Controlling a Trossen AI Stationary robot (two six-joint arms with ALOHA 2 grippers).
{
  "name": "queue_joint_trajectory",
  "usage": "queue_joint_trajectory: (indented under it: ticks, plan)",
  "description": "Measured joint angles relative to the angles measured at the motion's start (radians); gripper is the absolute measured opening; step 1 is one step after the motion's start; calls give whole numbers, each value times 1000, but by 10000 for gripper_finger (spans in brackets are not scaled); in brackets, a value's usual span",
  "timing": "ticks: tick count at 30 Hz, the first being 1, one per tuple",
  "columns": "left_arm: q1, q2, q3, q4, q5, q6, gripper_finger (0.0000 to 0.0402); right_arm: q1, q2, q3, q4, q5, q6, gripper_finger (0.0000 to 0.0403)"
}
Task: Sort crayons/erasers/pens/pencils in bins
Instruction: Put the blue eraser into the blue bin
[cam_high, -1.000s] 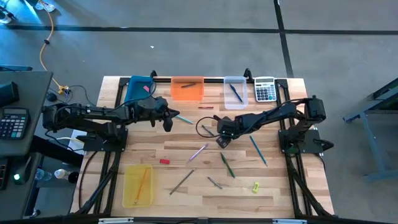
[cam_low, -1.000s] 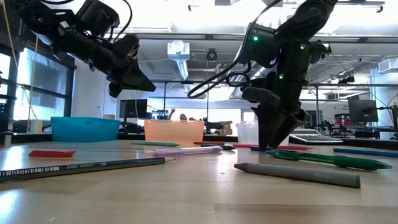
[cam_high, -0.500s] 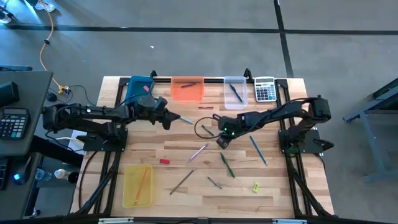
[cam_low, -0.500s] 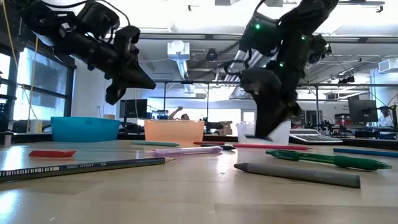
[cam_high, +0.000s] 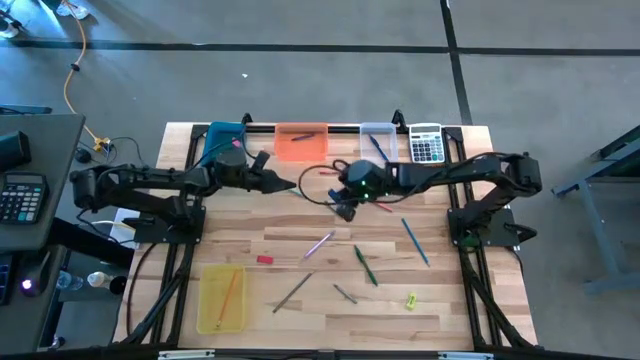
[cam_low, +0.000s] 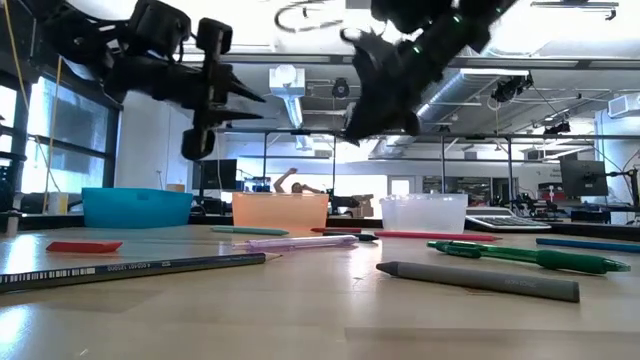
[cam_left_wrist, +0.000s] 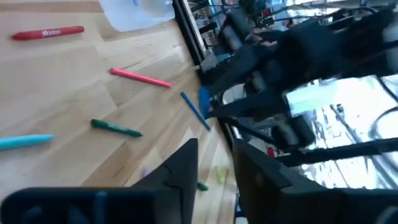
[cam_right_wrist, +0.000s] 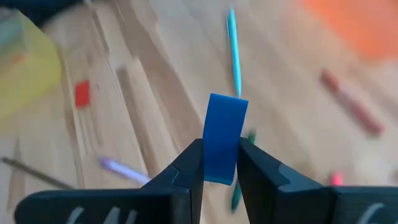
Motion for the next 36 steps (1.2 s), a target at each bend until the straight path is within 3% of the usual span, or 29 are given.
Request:
queue_joint_trajectory:
  ticks: [5, 15, 31, 36]
  plan:
    - [-29, 78, 68, 89, -24, -2, 129, -32, -2, 96, -20, 11, -81, 71]
    - [-45, 214, 210, 90, -124, 54, 163, -36, -2, 179, -53, 50, -130, 71]
    - [-56, 315, 320, 79, -127, 94, 165, -35, -3, 179, -88, 94, -187, 71]
    - [-56, 315, 320, 81, -134, 94, 142, -35, -3, 179, -82, 93, -219, 71]
